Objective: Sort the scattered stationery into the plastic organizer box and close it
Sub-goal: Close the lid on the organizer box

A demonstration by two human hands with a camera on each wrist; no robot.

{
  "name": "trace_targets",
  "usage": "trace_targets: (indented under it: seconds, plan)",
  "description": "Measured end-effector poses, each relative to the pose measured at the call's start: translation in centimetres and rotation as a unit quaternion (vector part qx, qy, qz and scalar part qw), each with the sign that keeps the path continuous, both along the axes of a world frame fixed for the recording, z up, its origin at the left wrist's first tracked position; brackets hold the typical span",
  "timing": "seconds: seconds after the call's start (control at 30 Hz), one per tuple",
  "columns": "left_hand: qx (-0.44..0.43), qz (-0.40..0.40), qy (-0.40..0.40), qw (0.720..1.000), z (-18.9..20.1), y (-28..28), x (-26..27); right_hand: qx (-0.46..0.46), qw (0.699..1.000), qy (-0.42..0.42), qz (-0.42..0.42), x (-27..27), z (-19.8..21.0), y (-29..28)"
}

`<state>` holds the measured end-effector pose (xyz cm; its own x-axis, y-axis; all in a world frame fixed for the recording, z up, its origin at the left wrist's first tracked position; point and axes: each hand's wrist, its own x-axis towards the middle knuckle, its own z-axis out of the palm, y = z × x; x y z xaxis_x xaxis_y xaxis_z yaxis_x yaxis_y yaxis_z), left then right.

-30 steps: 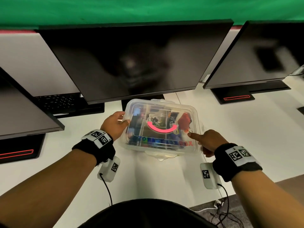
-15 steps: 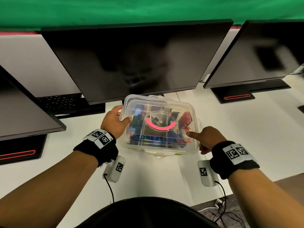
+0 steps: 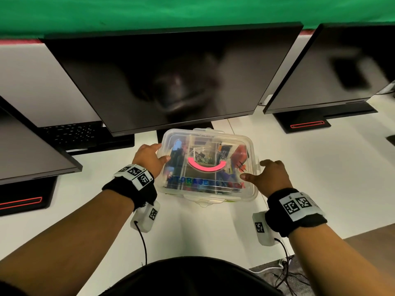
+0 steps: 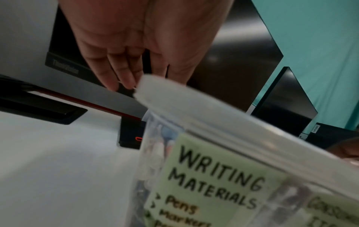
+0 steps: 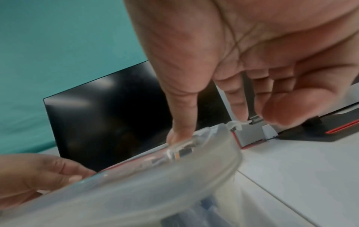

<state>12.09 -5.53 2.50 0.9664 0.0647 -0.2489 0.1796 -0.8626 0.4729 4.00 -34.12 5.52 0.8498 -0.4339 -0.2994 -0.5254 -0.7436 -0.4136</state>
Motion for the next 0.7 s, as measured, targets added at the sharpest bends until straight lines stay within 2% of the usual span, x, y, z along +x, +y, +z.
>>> trace_targets:
  seconds: [0.07, 0.2, 0.3, 0.4, 0.43, 0.5, 0.6, 0.7]
  plan:
    - [-0.001, -0.005, 0.011, 1.000, 0.0, -0.1, 0.1, 0.001, 1.000, 0.023, 0.020, 0.4, -0.4, 0.0]
    - [-0.015, 0.025, 0.029, 0.999, 0.7, -0.1, 0.5, 0.072, 0.997, 0.040, 0.009, 1.3, -1.0, -0.4]
    - [-0.009, 0.008, 0.041, 0.999, 1.2, -0.4, 0.5, 0.047, 0.995, 0.078, 0.029, 1.8, -0.2, -0.3]
    - [0.069, -0.078, 0.005, 0.995, 2.3, -1.9, 0.5, -0.073, 0.992, 0.066, 0.079, 2.1, 0.9, 1.1]
    - [0.102, -0.119, -0.022, 0.987, 2.7, -2.5, 0.6, -0.085, 0.989, 0.050, 0.109, 2.0, 0.9, 1.6]
    - [0.140, -0.209, -0.045, 0.967, 3.3, -4.0, 1.0, -0.041, 0.977, 0.037, 0.205, 1.4, 1.0, 3.1]
    - [0.174, -0.301, 0.005, 0.938, 3.3, -5.7, 2.3, -0.043, 0.941, 0.056, 0.332, 0.2, -0.4, 5.1]
    - [0.186, -0.348, 0.036, 0.918, 2.8, -7.1, 3.3, -0.117, 0.925, 0.057, 0.357, -0.5, -2.1, 5.6]
